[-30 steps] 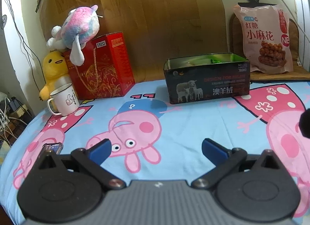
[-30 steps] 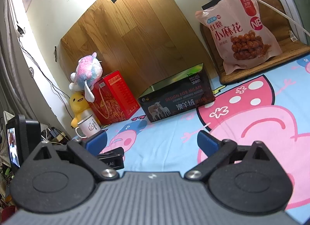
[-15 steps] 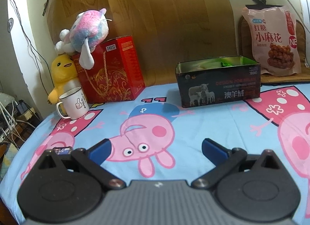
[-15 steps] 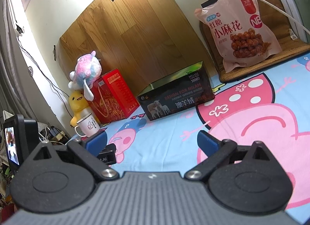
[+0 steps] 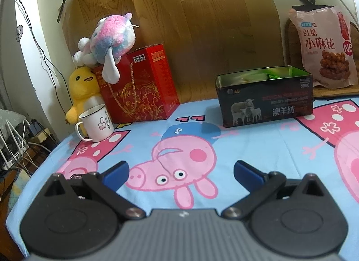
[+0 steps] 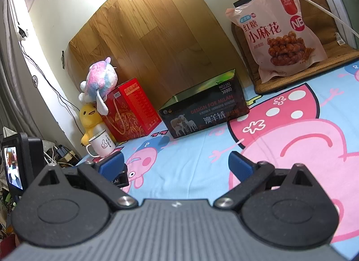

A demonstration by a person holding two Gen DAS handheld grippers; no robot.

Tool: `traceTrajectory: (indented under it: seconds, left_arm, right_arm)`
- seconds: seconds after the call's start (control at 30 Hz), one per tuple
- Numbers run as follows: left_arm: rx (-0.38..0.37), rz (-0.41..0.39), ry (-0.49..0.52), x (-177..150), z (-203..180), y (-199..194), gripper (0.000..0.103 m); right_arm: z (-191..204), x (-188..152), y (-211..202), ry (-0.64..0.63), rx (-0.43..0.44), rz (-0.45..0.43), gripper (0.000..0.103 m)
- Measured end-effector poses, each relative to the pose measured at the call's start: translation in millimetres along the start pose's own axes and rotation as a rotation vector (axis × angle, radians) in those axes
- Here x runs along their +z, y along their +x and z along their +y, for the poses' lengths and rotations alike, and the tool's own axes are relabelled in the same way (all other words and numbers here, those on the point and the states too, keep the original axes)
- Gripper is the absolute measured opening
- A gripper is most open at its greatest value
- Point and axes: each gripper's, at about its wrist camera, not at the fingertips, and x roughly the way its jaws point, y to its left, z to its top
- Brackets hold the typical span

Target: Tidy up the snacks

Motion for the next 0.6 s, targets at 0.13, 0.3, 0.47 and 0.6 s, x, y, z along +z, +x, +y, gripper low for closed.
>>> traceTrajectory:
  seconds: [0.13, 0.3, 0.47, 0.6]
  left_arm:
    - [0.016, -0.011, 0.013, -0.4, 0.0, -0.1, 0.103]
    - [0.023, -0.018, 0.020, -0.6, 0.4, -0.8, 0.103]
    - [0.035, -0.023, 0.030, -0.9, 0.1, -0.7, 0.103]
    - [0.045, -0.030, 0.041, -1.6, -0.8, -2.2, 0.103]
  right_arm:
    - [0.1, -0.5, 0.3, 0.000, 0.000, 0.001, 0.101]
    - [0.2, -0.7, 0.2, 0.001, -0.001, 0.000, 0.101]
    - [-0.2, -0.6, 0.3, 0.001, 0.000, 0.001, 0.101]
    - [-0.8, 0.1, 0.2, 0.001, 0.001, 0.001, 0.101]
